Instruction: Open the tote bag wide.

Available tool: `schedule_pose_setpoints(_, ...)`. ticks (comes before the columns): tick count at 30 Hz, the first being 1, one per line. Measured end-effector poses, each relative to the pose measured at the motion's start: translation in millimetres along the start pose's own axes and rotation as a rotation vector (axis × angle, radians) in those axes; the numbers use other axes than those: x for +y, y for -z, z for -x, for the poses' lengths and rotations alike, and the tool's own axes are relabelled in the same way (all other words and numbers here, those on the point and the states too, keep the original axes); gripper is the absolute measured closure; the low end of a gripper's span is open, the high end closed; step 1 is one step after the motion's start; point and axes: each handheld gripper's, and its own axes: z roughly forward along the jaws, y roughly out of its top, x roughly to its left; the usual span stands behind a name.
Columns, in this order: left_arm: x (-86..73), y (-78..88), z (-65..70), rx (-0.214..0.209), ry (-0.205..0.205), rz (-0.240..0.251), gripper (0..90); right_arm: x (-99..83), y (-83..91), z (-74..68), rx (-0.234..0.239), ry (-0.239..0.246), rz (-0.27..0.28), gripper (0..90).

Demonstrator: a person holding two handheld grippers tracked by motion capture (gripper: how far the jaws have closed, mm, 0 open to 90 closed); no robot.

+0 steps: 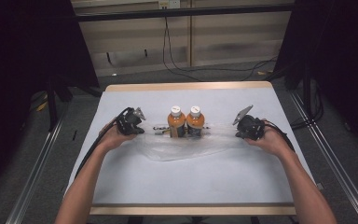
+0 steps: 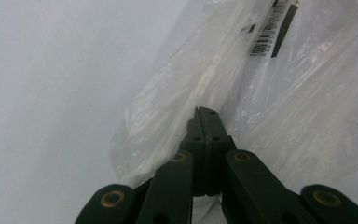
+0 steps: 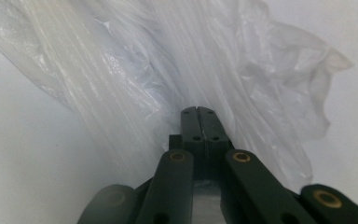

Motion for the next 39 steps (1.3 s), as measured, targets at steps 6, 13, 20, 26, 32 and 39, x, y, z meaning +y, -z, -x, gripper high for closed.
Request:
schedule_pose_setpoints(6,-6.6,1.4,2.3,-0.006,0.078,0.053,90.0,2.8,1.4,-3.6,-0.009,-0.003,-0.001,90.0)
schedule_pose_setpoints(13,-8.0,12.4,8.4,-0.048,0.108,0.178,87.5,3.0,15.6,0.9,0.063,-0.084,0.137,90.0)
schedule_pose_setpoints(20,-3.2,36.5,23.8,-0.056,0.07,0.303,90.0,6.0,28.0,0.1,0.13,-0.132,0.285,90.0)
schedule_pose_setpoints(26,-1.5,57.5,39.4,-0.083,0.092,0.455,90.0,14.6,31.1,-6.2,0.167,-0.135,0.353,90.0)
schedule_pose_setpoints(32,21.1,53.7,64.5,-0.134,0.047,0.471,90.0,39.3,29.4,-13.3,0.187,-0.123,0.377,90.0)
schedule_pose_setpoints(39,54.5,27.1,90.8,-0.184,-0.036,0.416,90.0,70.5,8.9,-11.5,0.195,-0.114,0.344,90.0)
